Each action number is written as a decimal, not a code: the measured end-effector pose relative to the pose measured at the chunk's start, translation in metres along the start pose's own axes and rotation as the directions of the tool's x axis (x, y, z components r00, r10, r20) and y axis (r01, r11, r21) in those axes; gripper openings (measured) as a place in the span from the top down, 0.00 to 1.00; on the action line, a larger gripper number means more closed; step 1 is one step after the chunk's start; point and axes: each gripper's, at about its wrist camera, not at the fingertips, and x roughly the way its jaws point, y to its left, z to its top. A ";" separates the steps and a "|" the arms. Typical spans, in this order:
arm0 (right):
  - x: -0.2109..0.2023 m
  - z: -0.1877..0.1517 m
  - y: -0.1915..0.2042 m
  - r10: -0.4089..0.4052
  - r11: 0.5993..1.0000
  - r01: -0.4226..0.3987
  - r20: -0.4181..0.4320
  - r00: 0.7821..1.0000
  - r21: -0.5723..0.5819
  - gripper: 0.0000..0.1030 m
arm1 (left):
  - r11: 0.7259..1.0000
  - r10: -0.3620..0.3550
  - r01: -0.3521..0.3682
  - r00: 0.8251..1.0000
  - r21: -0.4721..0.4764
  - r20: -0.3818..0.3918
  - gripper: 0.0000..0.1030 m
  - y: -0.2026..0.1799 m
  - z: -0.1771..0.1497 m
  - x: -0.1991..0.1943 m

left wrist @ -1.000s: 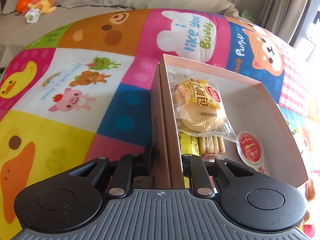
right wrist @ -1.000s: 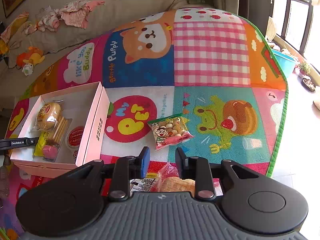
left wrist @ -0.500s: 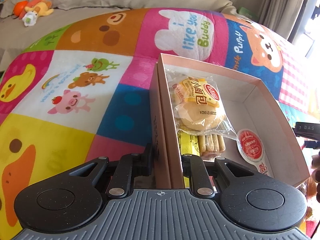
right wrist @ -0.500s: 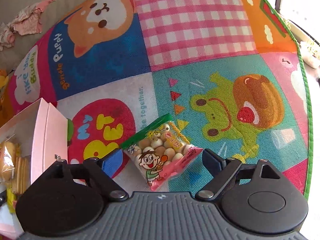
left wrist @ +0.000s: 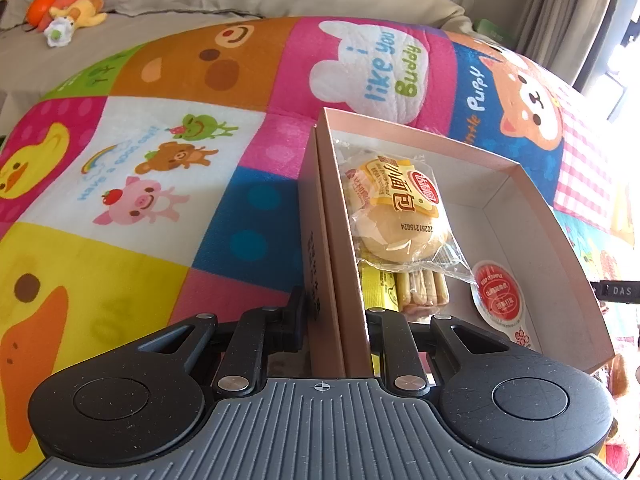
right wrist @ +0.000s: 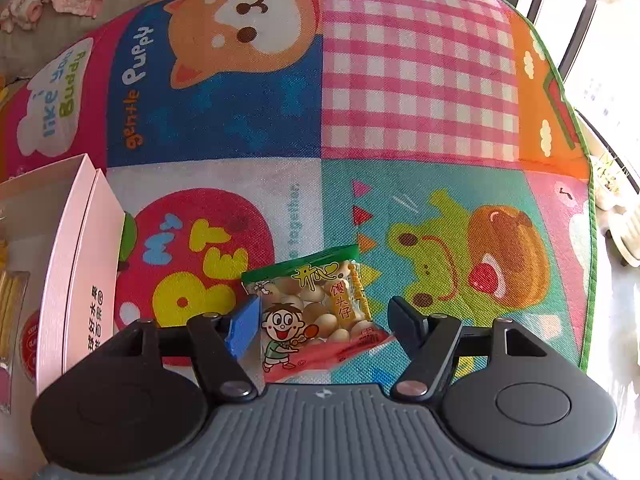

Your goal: Organize objects

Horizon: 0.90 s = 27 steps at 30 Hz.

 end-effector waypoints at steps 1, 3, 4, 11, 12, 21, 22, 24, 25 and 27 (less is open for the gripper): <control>-0.003 -0.003 -0.002 0.000 1.000 0.000 -0.002 1.000 -0.008 0.48 | 1.000 0.000 0.000 1.000 0.000 0.000 0.80 0.000 0.000 0.000; -0.009 -0.010 -0.007 0.006 1.000 -0.006 -0.008 1.000 -0.017 0.49 | 1.000 0.000 0.000 1.000 -0.001 -0.001 0.80 0.000 0.000 0.000; -0.011 -0.012 -0.010 0.010 1.000 -0.010 -0.016 1.000 -0.015 0.49 | 1.000 0.001 -0.001 1.000 -0.001 -0.002 0.80 0.000 0.000 0.000; -0.040 -0.035 -0.028 0.067 0.997 -0.067 0.009 0.998 0.022 0.49 | 1.000 0.004 -0.004 1.000 0.000 -0.004 0.80 0.000 0.000 0.000; -0.048 -0.038 -0.028 0.071 0.997 -0.071 0.029 0.997 0.017 0.49 | 1.000 0.006 -0.006 1.000 0.000 -0.005 0.80 0.000 0.000 0.000; -0.137 -0.082 -0.009 0.261 0.960 -0.242 0.142 0.955 -0.140 0.49 | 1.000 0.017 -0.017 1.000 0.007 -0.008 0.81 -0.002 0.001 0.000; -0.138 -0.093 -0.003 0.278 0.953 -0.259 0.116 0.954 -0.157 0.49 | 1.000 0.017 -0.017 1.000 0.006 -0.010 0.81 -0.002 0.001 0.000; -0.137 -0.111 0.006 0.293 0.942 -0.275 0.073 0.953 -0.192 0.49 | 1.000 0.017 -0.017 1.000 0.005 -0.013 0.81 -0.002 0.001 0.000; -0.135 -0.123 0.012 0.299 0.936 -0.283 0.048 0.953 -0.210 0.49 | 1.000 0.017 -0.017 1.000 0.004 -0.014 0.81 -0.002 0.002 0.000; -0.132 -0.142 0.020 0.316 0.923 -0.305 0.008 0.949 -0.236 0.49 | 1.000 0.017 -0.017 1.000 0.003 -0.016 0.81 -0.001 0.002 0.000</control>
